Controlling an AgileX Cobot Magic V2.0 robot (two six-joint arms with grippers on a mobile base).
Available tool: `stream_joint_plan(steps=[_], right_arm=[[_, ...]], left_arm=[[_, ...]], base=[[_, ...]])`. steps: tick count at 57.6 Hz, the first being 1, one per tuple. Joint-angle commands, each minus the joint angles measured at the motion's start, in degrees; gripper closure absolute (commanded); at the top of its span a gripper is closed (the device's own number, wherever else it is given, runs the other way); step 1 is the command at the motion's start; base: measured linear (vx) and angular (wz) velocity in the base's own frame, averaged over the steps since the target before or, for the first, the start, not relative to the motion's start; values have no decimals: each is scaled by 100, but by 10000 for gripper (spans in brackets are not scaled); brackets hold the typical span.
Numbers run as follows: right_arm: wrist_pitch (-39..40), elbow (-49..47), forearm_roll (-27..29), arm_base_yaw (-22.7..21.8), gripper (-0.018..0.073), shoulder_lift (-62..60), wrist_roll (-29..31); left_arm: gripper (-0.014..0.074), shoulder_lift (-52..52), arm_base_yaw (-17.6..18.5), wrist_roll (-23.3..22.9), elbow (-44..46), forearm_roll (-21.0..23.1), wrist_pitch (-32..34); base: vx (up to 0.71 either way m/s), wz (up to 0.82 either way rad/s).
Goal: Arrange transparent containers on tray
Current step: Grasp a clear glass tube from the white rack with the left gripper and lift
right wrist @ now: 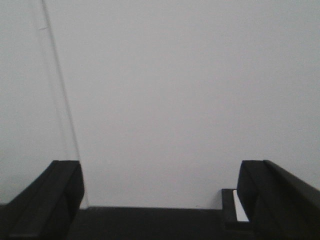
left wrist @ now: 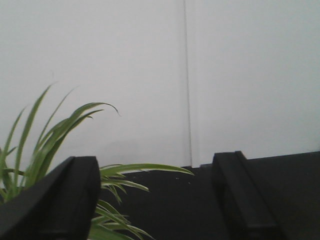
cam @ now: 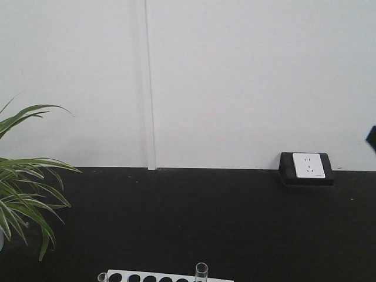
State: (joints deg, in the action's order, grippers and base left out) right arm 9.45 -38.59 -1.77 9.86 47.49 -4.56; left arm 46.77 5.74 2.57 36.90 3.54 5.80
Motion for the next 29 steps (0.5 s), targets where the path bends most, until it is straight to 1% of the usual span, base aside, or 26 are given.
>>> stream_joint_plan(steps=[1,7,12,16,20,23,29], right_arm=[[703,208,-517,422,-61,159,179],[1145,647,-757,751,-14,274,167],[1658,1016,-780,998,30,380,151],[1977,1244,-780,1100,60,460,151],[2206,1363,-775,1145,88,558,151],[2206,1357,-775,1145,109,619,151],[2335,1351,-775,1138,135,732,151]], left_arm=[[22,-24,289,-104,-247,-19,505],[50,-36,625,-144,-921,-54,883],[78,-21,945,-370,-1600,-54,1375],[97,29,1171,-545,-1997,-84,1807],[115,149,1386,-634,-2329,-354,2376],[122,259,1493,-693,-2423,-705,2685],[124,623,1550,-756,-2385,-1154,2974]], base=[[0,0],[0,0],[0,0],[0,0],[0,0],[0,0],[0,0]])
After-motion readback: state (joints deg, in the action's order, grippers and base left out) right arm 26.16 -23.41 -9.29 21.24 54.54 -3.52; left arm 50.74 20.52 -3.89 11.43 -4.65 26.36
